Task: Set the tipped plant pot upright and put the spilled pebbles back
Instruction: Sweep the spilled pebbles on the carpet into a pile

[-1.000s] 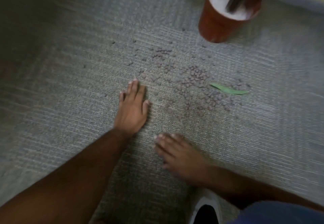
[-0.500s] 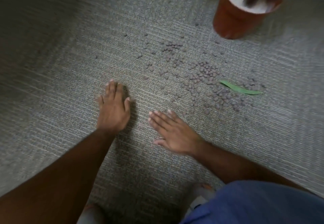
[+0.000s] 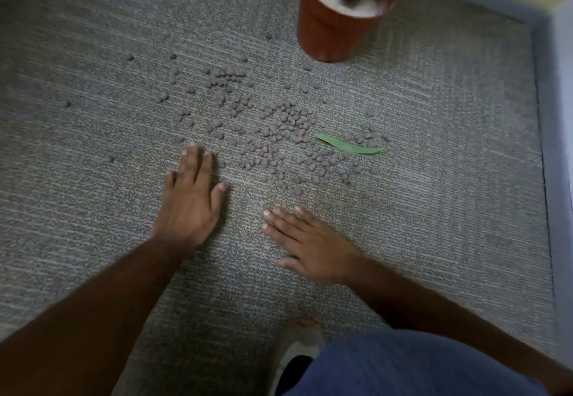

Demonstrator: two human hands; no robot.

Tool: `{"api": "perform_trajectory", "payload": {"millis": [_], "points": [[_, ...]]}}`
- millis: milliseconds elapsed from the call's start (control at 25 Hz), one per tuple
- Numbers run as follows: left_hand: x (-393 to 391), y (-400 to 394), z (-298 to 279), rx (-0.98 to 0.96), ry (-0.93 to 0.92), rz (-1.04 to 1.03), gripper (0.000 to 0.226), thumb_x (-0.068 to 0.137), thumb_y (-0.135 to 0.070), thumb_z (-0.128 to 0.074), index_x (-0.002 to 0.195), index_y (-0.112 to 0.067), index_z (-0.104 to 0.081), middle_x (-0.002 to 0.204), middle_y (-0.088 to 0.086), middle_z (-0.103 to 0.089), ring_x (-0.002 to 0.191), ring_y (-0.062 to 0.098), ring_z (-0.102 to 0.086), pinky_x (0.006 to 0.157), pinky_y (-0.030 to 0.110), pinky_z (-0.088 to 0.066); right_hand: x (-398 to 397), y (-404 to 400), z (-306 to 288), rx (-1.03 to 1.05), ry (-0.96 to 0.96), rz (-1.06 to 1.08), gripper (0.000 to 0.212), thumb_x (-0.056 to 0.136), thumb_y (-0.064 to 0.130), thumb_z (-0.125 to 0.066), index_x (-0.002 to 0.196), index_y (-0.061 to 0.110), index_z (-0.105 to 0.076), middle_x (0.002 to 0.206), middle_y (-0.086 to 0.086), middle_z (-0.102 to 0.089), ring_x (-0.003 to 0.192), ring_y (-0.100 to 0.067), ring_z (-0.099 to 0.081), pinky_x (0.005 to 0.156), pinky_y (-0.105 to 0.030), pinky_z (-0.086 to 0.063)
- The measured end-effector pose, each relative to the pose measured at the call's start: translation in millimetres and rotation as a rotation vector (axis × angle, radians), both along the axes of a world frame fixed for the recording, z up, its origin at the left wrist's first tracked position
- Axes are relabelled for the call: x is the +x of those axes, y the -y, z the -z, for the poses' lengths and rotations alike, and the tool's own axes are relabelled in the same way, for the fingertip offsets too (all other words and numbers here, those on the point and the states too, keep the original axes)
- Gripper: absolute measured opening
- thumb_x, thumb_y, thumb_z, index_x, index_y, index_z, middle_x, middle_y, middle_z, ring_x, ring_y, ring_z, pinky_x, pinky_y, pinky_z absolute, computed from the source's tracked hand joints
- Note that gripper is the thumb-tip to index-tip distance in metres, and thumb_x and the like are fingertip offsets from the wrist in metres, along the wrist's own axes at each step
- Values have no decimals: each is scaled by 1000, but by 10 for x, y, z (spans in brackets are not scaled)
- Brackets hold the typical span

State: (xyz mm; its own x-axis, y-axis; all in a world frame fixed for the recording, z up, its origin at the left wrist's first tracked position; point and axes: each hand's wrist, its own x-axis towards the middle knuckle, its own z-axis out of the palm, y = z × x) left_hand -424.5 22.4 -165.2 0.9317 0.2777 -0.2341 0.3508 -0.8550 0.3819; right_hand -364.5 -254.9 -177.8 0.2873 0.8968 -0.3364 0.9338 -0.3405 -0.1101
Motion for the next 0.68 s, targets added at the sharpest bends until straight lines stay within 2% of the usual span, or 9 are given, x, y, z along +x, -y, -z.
{"api": "perform_trajectory", "payload": {"millis": [80,200,360,440,480,560,640,680], "points": [[35,20,0,13,-18,78,70,106,-53,-18,163,-17,-4,171,9,11,158,25,9,126,55,-4,64,56,44,-5,-35,36,67,109,52,-19,163,18,-2,171,-1,8,156,-15,14,127,-42,-4],[144,-18,-43,19,0,88,69,106,-53,-19,163,-17,-3,171,9,12,157,24,11,126,54,-1,247,-84,57,30,-58,190,65,110,50,-19,163,19,1,170,1,11,155,-11,17,128,-40,-1],[210,-192,-82,68,38,-31,67,107,-46,-27,163,-14,-8,171,10,12,158,29,8,126,56,-2,359,-319,-45,144,-156,294,62,110,46,-24,163,18,-9,171,2,-3,157,-10,5,127,-41,-10],[206,-314,-72,94,78,-151,65,108,-39,-33,162,-10,-12,171,14,8,158,30,6,124,57,-2,394,-254,-131,246,-130,389,60,108,42,-31,162,17,-19,170,-1,-13,157,-14,-4,126,-43,-15],[189,-406,-63,107,93,-230,66,108,-37,-35,162,-8,-12,171,15,6,158,31,6,124,57,-2,416,-168,-126,306,-62,505,59,107,40,-36,159,15,-26,169,-5,-20,157,-18,-10,126,-46,-17],[135,-606,-18,124,114,-420,68,106,-35,-37,161,-5,-11,171,18,4,158,32,5,123,57,0,451,125,8,394,126,880,57,104,38,-42,152,7,-38,163,-17,-30,155,-28,-20,123,-51,-20],[75,-778,51,80,60,-649,73,104,-38,-37,161,-2,-8,170,21,3,158,34,5,124,56,1,432,342,176,333,214,1279,68,103,47,-35,152,-1,-34,161,-28,-27,153,-39,-19,122,-57,-19],[68,-820,91,27,7,-765,76,104,-41,-35,161,-1,-6,170,22,4,157,36,6,124,55,0,410,358,237,277,199,1392,75,102,52,-30,153,-3,-29,160,-32,-24,152,-43,-17,122,-59,-18]]}}
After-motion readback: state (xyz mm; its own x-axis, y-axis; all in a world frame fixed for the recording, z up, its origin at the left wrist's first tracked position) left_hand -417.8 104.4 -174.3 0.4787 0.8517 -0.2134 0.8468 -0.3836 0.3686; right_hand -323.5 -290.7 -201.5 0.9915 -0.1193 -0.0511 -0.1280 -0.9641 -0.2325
